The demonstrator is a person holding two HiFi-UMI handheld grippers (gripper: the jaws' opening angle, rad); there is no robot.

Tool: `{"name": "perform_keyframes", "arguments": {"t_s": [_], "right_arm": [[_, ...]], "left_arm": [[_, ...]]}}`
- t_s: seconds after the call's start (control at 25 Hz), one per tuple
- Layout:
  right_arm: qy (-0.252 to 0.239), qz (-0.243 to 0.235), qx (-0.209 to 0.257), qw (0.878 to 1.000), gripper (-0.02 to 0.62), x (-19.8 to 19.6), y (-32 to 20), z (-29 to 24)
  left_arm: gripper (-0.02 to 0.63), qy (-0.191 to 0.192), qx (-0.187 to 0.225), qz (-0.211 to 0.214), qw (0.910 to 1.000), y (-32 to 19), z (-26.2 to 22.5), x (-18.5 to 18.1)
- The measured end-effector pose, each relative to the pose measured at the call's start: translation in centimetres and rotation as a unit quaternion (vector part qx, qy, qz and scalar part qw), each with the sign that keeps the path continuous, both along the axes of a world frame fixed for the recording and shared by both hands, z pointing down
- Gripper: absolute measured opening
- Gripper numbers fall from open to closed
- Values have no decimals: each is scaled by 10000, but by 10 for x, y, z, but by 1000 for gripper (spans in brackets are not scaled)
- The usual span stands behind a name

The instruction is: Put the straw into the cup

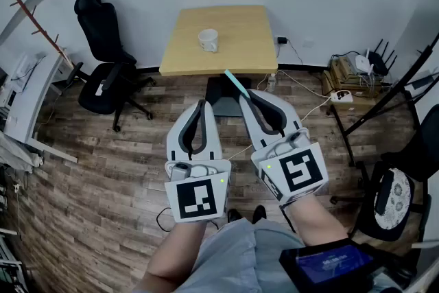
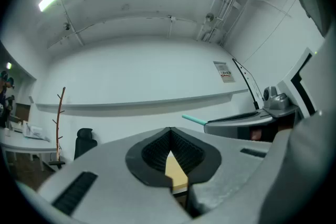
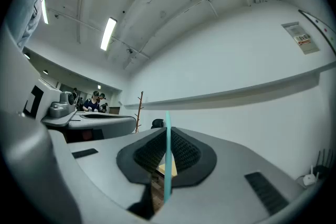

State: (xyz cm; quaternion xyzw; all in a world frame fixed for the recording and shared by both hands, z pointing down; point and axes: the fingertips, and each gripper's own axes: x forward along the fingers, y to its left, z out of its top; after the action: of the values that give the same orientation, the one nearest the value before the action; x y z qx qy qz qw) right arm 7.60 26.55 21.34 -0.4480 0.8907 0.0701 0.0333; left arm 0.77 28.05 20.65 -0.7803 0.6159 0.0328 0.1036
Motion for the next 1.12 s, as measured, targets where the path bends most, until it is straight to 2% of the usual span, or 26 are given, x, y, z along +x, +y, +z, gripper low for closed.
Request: {"name": "perform_keyframes", "arguments": {"t_s": [0.84,1.12], "right_arm": [[-59,213,19,9998,20,-26,4,2],[-97,264,-73,9996,21,-27,-21,6]], "left_arm": [[-2,95,11,229,9997,0,10,-33],[-2,71,-134,247,9996,-23,20,-38]]}}
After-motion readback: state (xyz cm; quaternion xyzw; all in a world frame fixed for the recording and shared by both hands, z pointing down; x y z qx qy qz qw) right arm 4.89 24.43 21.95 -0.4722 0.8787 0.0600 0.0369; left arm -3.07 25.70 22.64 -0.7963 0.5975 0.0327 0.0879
